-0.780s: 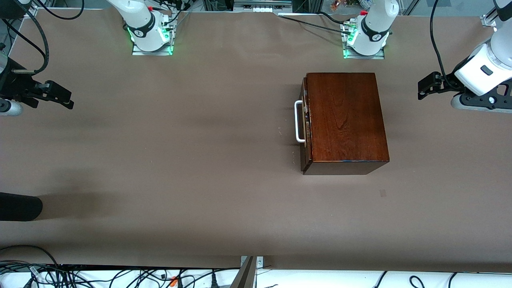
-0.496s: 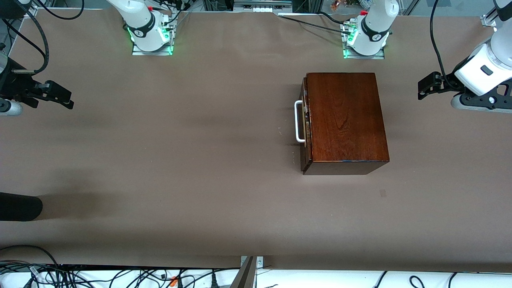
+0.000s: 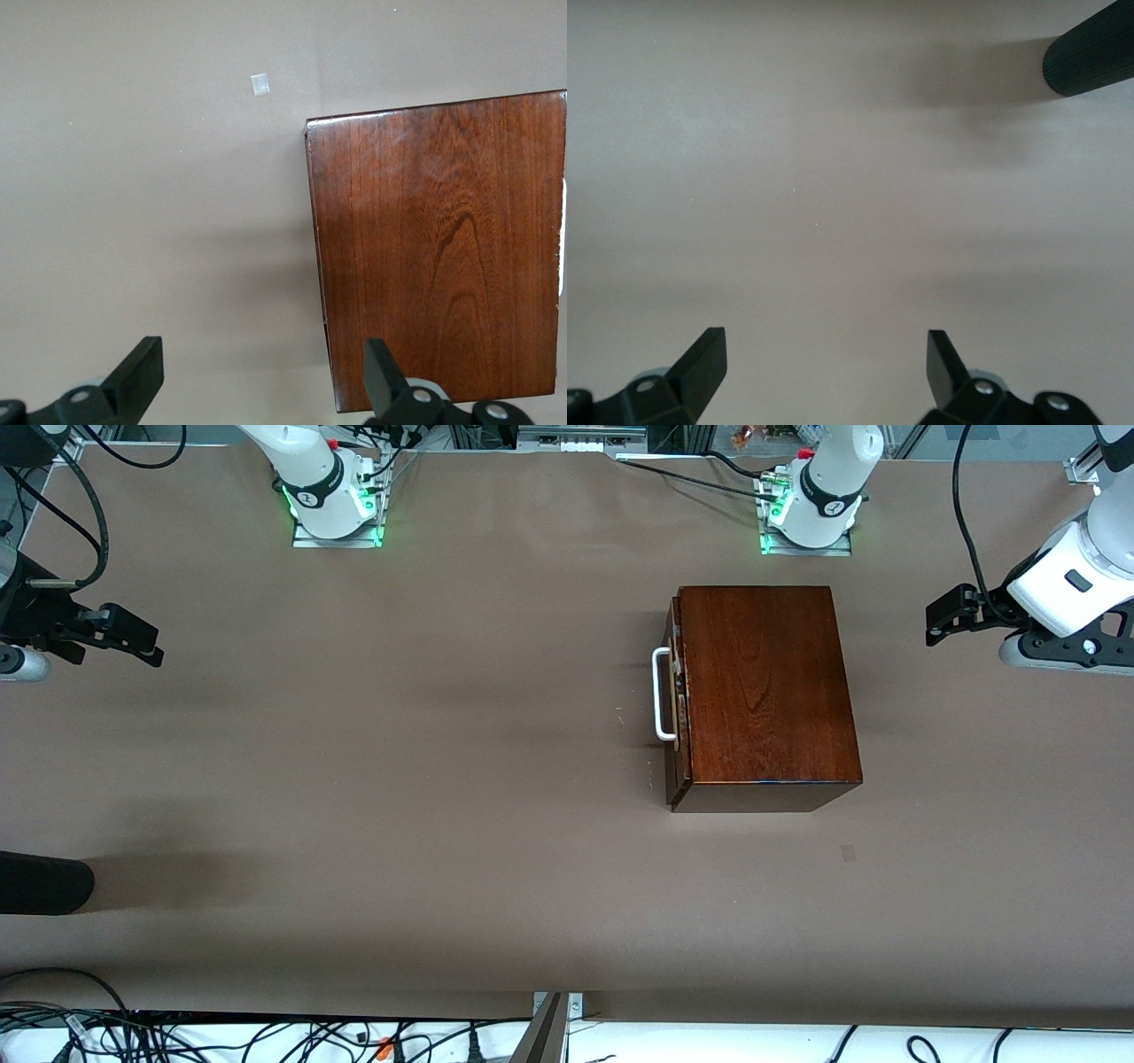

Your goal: Open drawer, take yellow block, close drawer

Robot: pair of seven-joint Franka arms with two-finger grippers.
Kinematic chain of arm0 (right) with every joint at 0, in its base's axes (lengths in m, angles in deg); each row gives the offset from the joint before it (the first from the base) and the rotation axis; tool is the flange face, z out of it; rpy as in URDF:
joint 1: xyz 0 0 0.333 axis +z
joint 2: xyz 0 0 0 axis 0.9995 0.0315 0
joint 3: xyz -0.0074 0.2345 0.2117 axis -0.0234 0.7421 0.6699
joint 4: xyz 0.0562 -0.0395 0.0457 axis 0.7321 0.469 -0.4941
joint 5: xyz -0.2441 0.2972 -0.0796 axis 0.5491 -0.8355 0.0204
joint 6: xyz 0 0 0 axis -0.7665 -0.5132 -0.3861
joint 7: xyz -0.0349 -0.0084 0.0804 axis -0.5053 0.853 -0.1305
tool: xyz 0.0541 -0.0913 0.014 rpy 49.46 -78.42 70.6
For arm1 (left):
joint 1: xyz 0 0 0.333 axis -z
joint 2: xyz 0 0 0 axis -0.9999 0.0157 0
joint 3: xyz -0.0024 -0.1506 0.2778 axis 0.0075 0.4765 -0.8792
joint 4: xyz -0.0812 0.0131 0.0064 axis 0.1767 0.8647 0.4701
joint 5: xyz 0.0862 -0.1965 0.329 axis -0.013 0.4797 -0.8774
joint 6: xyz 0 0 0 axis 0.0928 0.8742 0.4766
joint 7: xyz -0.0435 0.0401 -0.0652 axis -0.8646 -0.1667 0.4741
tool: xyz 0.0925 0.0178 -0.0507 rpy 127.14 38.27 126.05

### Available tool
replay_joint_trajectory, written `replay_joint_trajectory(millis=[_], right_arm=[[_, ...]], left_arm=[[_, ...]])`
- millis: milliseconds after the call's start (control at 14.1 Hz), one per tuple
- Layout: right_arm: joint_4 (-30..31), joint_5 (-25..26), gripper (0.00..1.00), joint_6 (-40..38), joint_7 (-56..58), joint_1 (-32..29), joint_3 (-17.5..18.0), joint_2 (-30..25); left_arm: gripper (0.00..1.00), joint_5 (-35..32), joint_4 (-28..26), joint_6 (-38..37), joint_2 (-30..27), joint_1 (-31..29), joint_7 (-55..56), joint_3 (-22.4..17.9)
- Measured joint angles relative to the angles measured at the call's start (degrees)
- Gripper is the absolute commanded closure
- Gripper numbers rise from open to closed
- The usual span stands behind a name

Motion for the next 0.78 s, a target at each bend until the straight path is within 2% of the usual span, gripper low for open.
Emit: replay_joint_trajectory(millis=[355, 780], right_arm=[[0.0, 0.0, 0.00, 0.0, 0.0, 0.0, 0.0, 0.0], [0.0, 0.0, 0.00, 0.0, 0.0, 0.0, 0.0, 0.0]], left_arm=[[0.00, 0.1, 0.8, 0.4, 2.6, 1.4, 0.0, 3.0], [0.00, 0.1, 6.3, 0.4, 10.2, 13.5, 7.5, 4.9]])
